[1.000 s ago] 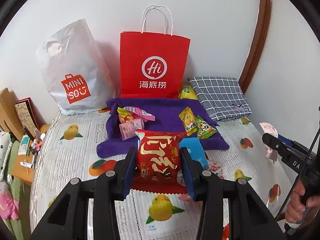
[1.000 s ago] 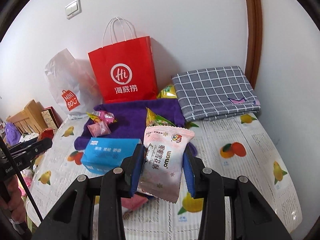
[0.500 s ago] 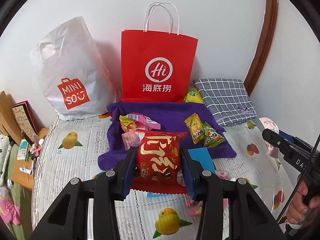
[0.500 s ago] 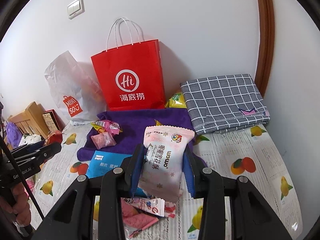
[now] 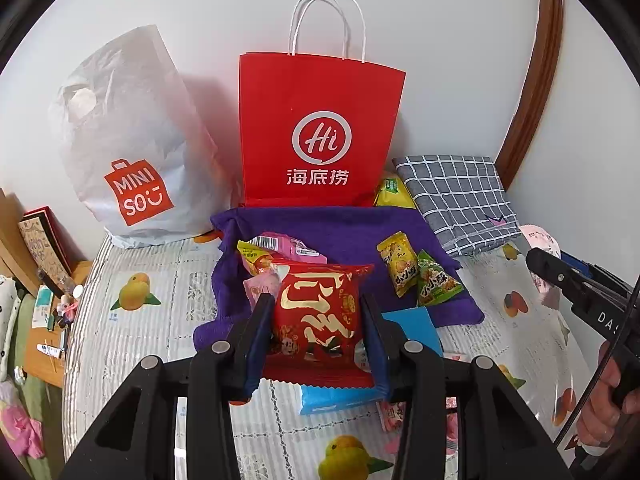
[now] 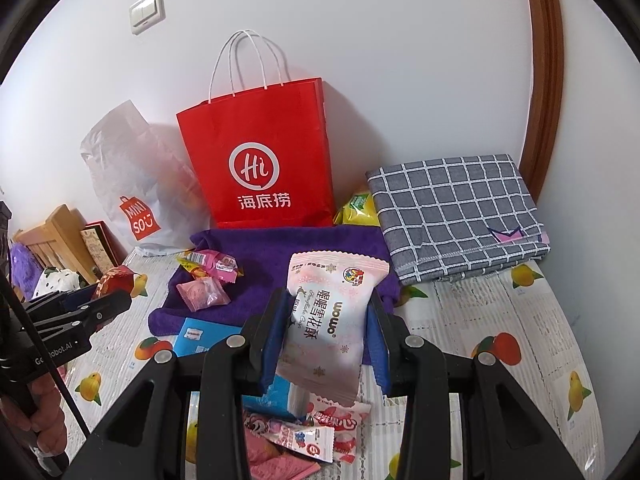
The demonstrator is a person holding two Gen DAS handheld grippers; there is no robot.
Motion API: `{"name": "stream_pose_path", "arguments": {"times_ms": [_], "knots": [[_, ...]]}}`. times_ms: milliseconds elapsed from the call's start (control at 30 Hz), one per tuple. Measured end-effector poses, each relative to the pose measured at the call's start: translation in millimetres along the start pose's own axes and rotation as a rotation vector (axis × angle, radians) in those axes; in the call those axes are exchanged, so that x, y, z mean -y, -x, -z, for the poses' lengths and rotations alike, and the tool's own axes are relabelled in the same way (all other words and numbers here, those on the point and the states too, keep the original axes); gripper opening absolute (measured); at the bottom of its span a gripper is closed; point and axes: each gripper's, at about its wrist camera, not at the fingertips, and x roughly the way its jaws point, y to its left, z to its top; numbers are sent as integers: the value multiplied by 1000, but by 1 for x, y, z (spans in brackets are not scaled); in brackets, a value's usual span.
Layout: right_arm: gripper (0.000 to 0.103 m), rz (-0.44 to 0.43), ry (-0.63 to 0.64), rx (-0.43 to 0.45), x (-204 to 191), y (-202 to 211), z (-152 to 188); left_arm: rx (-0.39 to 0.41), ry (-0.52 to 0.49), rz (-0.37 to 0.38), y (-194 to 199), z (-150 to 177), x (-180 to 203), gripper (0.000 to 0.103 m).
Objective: Organize snacks
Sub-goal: 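Lift and carry the red bag with left tool while right tool carries pink packet toward towel, then lower and release the red bag onto the towel with left tool while right tool releases pink packet there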
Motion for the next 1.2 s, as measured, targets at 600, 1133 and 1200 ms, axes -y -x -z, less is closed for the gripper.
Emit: {"name": "stream_pose_path", "arguments": {"times_ms": [600,1133,1200], "knots": [[38,1,14,-12,-3,-34,-12,-34,45,-27,-27,-11,-34,41],[38,-42,49,-112,-14,-119,-18,-95,77,17,-77,-21,-57,41],[38,-54,51,-133,-15,-131,-19,-104,69,19,-84,-24,-54,41]]}}
